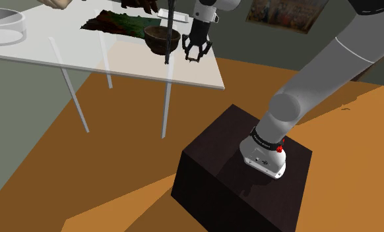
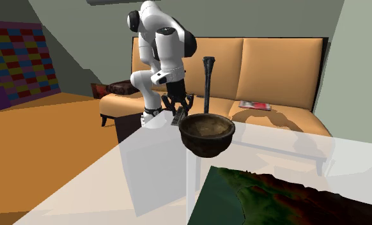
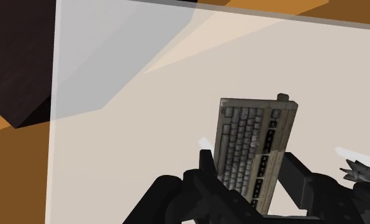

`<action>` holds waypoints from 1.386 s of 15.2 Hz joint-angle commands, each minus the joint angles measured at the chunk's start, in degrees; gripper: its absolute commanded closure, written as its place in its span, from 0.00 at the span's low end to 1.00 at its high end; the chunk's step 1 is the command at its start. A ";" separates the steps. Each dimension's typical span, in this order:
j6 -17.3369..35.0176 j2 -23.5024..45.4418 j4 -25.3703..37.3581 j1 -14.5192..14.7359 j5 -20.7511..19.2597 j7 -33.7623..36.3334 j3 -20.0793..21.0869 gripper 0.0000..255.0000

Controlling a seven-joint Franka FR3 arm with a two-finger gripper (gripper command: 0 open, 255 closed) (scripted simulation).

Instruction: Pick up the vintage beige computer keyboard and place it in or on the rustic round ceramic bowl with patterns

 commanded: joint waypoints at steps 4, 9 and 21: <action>-4.05 -1.38 2.67 -0.12 -0.30 0.54 -0.17 1.00; -7.90 -2.33 5.61 -0.19 -0.54 1.11 -0.28 1.00; -17.04 -3.31 13.86 -0.32 -0.97 2.44 -0.56 1.00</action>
